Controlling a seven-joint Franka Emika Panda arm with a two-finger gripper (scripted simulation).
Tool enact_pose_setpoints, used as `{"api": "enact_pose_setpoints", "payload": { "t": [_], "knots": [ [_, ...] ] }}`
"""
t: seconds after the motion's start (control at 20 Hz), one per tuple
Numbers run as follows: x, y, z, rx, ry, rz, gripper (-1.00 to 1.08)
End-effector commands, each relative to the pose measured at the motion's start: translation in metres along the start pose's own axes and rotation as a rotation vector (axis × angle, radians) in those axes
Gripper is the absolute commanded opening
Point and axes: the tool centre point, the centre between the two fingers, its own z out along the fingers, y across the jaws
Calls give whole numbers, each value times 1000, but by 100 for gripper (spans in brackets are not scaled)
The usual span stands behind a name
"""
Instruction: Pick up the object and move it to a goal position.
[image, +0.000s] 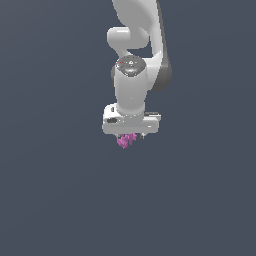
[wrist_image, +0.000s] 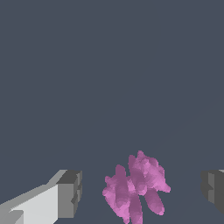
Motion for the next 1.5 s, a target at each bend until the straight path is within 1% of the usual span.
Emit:
{"api": "enact_pose_setpoints", "payload": {
  "t": [0.0,0.4,0.85,1.15,1.45],
  "knots": [
    [0,0,0,0,0,0,100],
    [-1,1,1,-10,6,2,100],
    [-2,1,2,-10,5,14,100],
    [-7,2,5,-10,4,77,100],
    [-15,4,11,-10,1,189,100]
  ]
}}
